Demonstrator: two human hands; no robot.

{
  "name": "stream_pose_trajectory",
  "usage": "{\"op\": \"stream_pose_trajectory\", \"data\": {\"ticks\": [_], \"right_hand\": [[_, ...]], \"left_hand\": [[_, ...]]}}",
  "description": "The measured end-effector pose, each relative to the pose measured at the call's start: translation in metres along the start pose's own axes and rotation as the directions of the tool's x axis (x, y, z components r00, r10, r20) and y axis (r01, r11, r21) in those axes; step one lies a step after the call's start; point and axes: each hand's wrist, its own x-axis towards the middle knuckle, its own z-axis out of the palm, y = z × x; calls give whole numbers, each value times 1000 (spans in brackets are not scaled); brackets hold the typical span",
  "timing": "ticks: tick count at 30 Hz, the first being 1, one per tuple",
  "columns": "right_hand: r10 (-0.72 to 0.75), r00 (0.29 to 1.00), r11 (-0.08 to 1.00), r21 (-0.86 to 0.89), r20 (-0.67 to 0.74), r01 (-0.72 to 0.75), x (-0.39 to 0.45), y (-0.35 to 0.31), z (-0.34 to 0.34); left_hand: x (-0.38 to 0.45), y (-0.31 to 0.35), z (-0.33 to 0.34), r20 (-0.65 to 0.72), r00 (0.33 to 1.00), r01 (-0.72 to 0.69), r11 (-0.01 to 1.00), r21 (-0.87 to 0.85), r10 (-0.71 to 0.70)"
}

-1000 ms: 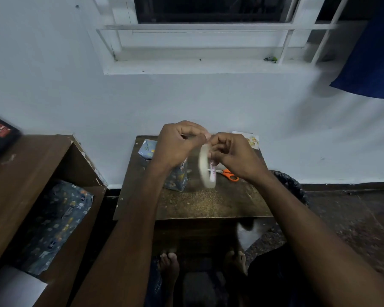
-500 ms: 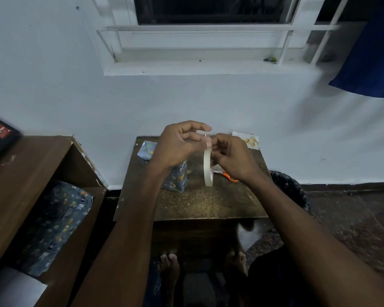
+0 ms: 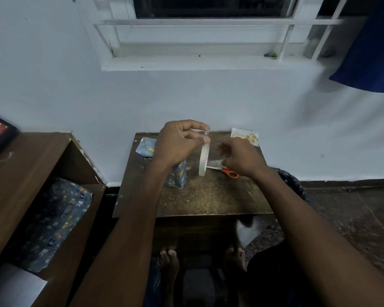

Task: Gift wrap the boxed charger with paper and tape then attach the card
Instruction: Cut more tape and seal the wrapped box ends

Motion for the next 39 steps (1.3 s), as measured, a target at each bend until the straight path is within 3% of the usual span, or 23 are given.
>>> {"op": "stream_pose_trajectory", "data": {"ticks": [2, 5, 8, 13, 17, 23, 30, 33, 36, 39], "right_hand": [[92, 995, 978, -189, 40, -83, 0, 10, 1], [143, 983, 961, -254, 114, -110, -1, 13, 7], [159, 983, 946, -299, 95, -124, -2, 12, 11], [145, 988, 889, -445, 47, -109, -3, 3, 15], [99, 994, 782, -621, 42, -52, -5, -11, 18], [61, 996, 753, -658, 70, 0, -5, -16, 20], [123, 992, 912, -389, -42, -129, -2, 2, 6], [158, 977, 970, -162, -143, -180, -4, 7, -11], [102, 986, 992, 94, -130, -90, -11, 12, -31], [10, 1000, 945, 328, -26, -1, -22, 14, -45]], "left_hand": [[2, 0, 1, -3, 1000, 10, 999, 34, -10], [4, -2, 3, 5, 1000, 11, 994, 107, -12], [5, -3, 3, 11, 1000, 13, 984, 175, -15], [3, 0, 1, 19, 999, 22, 981, 191, -26], [2, 0, 1, 20, 999, 22, 979, 204, -26], [2, 0, 0, 14, 1000, 22, 982, 190, -25], [3, -2, -1, 36, 999, 22, 980, 197, -29], [3, -1, -2, 43, 999, 20, 977, 211, -30], [3, -1, -2, 46, 999, 12, 973, 232, -23], [3, -2, -3, 45, 999, -1, 971, 238, -10]]}}
